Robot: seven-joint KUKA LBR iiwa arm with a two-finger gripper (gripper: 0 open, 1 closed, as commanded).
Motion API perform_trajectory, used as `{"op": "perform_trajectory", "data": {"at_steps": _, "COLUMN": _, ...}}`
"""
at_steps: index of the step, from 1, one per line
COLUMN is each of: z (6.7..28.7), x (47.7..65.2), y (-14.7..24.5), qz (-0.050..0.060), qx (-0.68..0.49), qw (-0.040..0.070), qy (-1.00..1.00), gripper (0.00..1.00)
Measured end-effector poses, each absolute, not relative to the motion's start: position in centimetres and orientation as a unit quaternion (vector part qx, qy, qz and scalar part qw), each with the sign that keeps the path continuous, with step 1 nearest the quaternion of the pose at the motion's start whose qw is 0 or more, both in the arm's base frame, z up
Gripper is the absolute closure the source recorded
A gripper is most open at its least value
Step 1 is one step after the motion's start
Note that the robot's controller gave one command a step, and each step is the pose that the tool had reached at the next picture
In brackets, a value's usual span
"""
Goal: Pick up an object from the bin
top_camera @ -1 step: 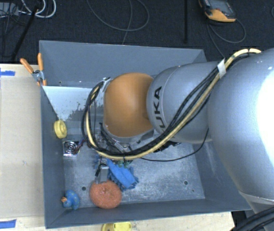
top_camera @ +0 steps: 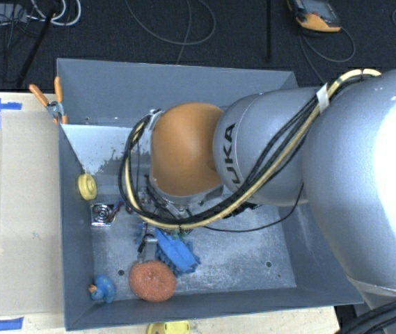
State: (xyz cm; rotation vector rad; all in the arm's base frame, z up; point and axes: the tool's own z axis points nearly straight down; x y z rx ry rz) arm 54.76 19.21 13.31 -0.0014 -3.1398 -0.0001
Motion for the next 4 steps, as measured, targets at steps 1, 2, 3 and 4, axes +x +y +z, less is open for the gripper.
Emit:
{"op": "perform_trajectory", "data": {"at_steps": 1, "z": 11.6, "x": 53.3, "y": 14.8, "qz": -0.001, "qx": 0.029, "qw": 0.000, "qy": -1.000, "gripper": 0.00}}
{"op": "perform_trajectory", "data": {"at_steps": 2, "z": 7.3, "x": 56.2, "y": 15.0, "qz": -0.002, "qx": 0.086, "qw": -0.005, "qy": -0.996, "gripper": 1.00}}
{"op": "perform_trajectory", "data": {"at_steps": 3, "z": 7.3, "x": 56.2, "y": 15.0, "qz": -0.002, "qx": 0.086, "qw": -0.005, "qy": -0.996, "gripper": 1.00}}
{"op": "perform_trajectory", "data": {"at_steps": 4, "z": 25.7, "x": 57.9, "y": 15.6, "qz": -0.001, "qx": 0.075, "qw": -0.005, "qy": -0.997, "gripper": 1.00}}
